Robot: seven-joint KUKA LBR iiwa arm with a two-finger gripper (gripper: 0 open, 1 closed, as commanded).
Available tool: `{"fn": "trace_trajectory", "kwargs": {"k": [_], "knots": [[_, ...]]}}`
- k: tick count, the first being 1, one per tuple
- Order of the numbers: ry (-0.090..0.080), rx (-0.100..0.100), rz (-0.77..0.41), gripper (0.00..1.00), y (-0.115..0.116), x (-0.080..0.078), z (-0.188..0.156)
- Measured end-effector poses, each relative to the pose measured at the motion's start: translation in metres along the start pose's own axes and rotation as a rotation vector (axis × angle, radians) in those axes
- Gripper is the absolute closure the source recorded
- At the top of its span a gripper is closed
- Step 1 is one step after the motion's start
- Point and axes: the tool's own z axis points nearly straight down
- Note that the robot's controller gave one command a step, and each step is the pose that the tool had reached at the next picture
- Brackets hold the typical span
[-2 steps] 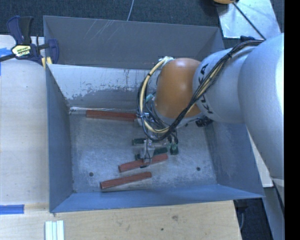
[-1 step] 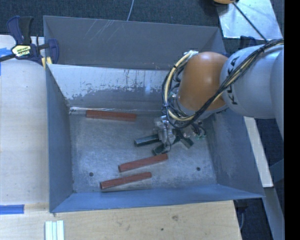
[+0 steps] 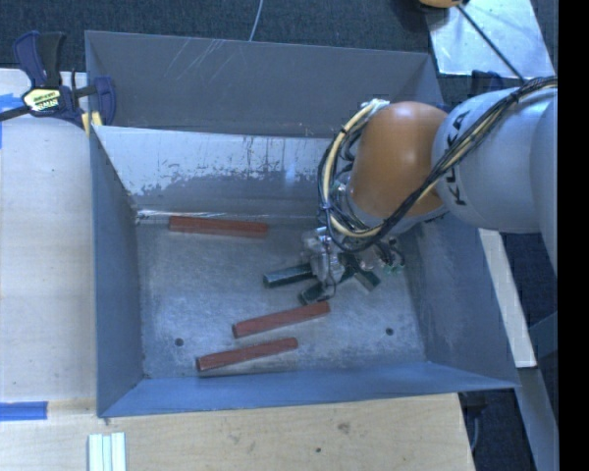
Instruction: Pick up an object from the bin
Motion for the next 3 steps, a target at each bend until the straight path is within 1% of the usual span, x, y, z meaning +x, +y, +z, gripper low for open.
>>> {"fn": "trace_trajectory", "kwargs": {"k": [1, 2, 3], "knots": [[0.000, 0.000, 0.000, 1.00, 0.000, 0.000, -0.001], [-0.001, 0.000, -0.151, 1.00, 0.023, 0.009, -0.038], [0.004, -0.002, -0.019, 0.00, 0.014, 0.085, -0.002]]}}
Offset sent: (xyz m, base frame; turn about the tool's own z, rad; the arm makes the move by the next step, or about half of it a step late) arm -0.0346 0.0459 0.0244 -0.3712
